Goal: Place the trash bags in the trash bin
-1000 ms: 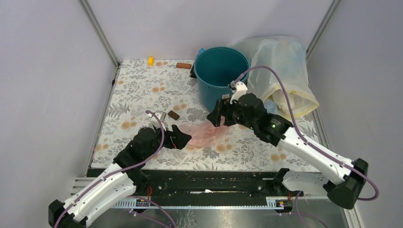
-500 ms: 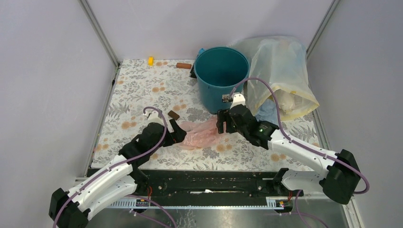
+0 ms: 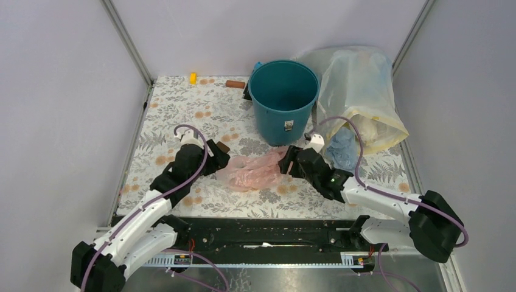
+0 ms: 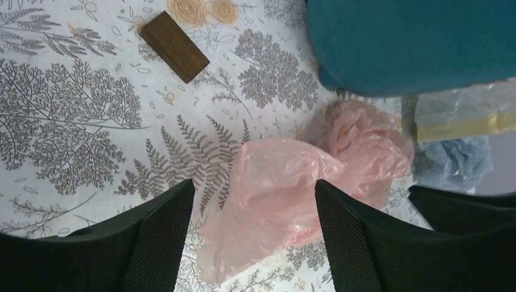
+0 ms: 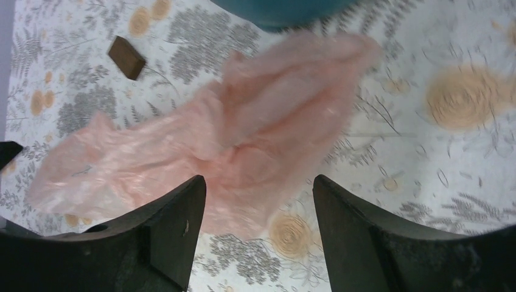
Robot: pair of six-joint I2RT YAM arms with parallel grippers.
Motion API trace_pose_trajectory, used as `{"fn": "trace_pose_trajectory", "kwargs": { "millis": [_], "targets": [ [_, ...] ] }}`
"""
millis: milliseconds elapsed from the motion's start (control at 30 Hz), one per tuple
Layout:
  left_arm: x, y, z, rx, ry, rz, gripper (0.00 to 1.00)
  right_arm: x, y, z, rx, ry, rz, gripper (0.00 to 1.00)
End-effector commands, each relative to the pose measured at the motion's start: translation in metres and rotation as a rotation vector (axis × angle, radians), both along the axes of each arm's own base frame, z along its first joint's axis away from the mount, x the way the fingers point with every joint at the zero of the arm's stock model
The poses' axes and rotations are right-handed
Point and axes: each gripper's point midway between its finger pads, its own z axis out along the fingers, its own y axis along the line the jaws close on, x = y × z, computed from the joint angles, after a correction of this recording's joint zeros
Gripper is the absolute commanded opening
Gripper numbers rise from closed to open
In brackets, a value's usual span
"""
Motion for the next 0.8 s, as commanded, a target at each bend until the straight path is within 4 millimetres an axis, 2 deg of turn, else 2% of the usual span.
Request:
{"fn": "trace_pose_trajectory", "kwargs": {
  "millis": [0, 200, 300, 433, 533, 600, 633, 700, 733, 767],
  "targets": [
    [0.017, -0.007, 0.022, -0.090, -0.056, -0.048, 0.76, 0.003, -0.007, 0.002, 0.196, -0.036, -0.140, 0.72],
    [0.016, -0.029, 0.001, -0.141, 0.025, -0.192, 0.84, -0.004, -0.002, -0.016, 0.212, 0.020, -0.122, 0.71],
    [0.011, -0.040, -0.010, -0.197, 0.047, -0.235, 0.84, -0.006, 0.004, -0.025, 0.222, 0.048, -0.108, 0.70],
    [0.011, -0.046, -0.020, -0.224, 0.062, -0.255, 0.80, -0.008, 0.009, -0.033, 0.227, 0.067, -0.084, 0.61],
    [0.012, -0.049, -0.020, -0.233, 0.048, -0.270, 0.65, -0.009, 0.009, -0.038, 0.216, 0.075, -0.082, 0.49],
    [0.016, -0.049, -0.017, -0.226, 0.032, -0.276, 0.48, -0.010, 0.007, -0.041, 0.209, 0.079, -0.086, 0.38],
    [0.018, -0.048, -0.013, -0.216, 0.019, -0.276, 0.36, -0.011, 0.005, -0.043, 0.204, 0.079, -0.091, 0.31],
    [0.025, -0.040, -0.003, -0.177, -0.011, -0.243, 0.06, -0.011, -0.002, -0.044, 0.185, 0.070, -0.107, 0.15],
    [0.029, -0.033, 0.003, -0.155, -0.031, -0.210, 0.00, -0.010, -0.010, -0.045, 0.163, 0.060, -0.138, 0.07],
    [0.031, -0.027, 0.013, -0.141, -0.059, -0.179, 0.00, -0.009, -0.017, -0.044, 0.153, 0.047, -0.166, 0.00]
  ]
}}
